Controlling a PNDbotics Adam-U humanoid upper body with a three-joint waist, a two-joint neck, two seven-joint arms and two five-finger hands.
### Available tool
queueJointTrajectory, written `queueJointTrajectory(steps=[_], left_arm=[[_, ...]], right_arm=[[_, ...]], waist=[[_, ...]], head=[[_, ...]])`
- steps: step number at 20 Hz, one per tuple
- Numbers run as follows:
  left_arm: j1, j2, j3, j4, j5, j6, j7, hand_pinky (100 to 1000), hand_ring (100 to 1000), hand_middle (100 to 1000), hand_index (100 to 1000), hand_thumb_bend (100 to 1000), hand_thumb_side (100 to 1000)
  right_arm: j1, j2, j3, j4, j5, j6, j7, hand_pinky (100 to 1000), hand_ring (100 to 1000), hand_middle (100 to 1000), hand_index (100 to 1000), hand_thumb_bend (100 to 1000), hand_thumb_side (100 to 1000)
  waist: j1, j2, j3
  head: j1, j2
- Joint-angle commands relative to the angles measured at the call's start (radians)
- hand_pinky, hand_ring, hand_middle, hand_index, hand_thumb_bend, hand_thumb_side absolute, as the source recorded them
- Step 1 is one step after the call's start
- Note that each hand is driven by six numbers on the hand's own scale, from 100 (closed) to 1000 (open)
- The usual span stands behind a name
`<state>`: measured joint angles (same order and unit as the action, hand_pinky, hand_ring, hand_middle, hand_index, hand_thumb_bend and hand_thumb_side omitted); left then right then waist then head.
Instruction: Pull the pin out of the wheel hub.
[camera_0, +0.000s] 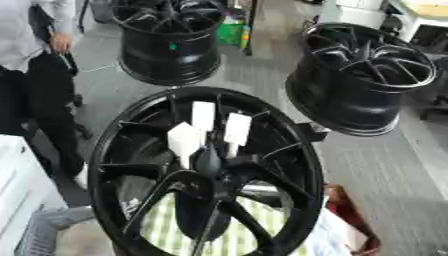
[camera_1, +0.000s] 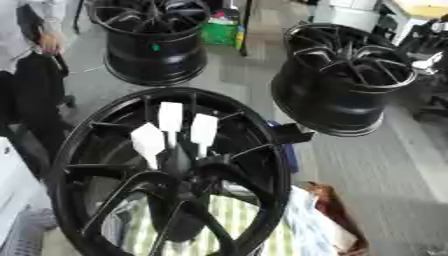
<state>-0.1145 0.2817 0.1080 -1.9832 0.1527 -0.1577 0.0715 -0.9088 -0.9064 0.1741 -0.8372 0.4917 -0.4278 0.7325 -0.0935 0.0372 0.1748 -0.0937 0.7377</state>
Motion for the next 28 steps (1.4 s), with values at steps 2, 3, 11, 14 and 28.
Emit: queueJointTrajectory(steps=[2,3,11,14,28], left_arm=[[-0.013,0.018,-0.004,-0.017,0.011,0.0,-0.007,832,844,642,837,227,551],[-0.013,0.017,-0.005,-0.017,0.012,0.0,-0.008,832,845,642,837,227,551],[-0.016,0.006,-0.007,-0.017,0.023,0.005,-0.011,832,846,643,837,231,562],[-0.019,0.004,-0.008,-0.017,0.027,0.006,-0.014,832,846,643,837,227,554],[-0.01,-0.006,-0.001,-0.017,0.036,0.022,-0.008,833,847,643,837,225,561]], right_arm=[[-0.069,0.046,0.008,0.016,0.014,-0.015,-0.024,883,852,809,856,100,460],[-0.083,0.065,0.01,0.02,0.017,-0.012,-0.036,882,851,809,856,100,458],[-0.151,0.221,0.017,0.06,0.093,0.046,-0.153,875,851,816,855,100,468],[-0.157,0.266,0.02,0.067,0.124,0.062,-0.19,875,854,821,856,100,435],[-0.168,0.387,0.057,0.012,0.154,0.171,-0.197,878,870,842,860,100,447]], waist=[[0.006,-0.01,0.004],[0.006,-0.009,0.005],[0.013,-0.006,0.02],[0.014,-0.006,0.027],[0.017,-0.013,0.024]], head=[[-0.011,-0.009],[-0.014,-0.009],[-0.036,-0.019],[-0.045,-0.02],[-0.026,-0.03]])
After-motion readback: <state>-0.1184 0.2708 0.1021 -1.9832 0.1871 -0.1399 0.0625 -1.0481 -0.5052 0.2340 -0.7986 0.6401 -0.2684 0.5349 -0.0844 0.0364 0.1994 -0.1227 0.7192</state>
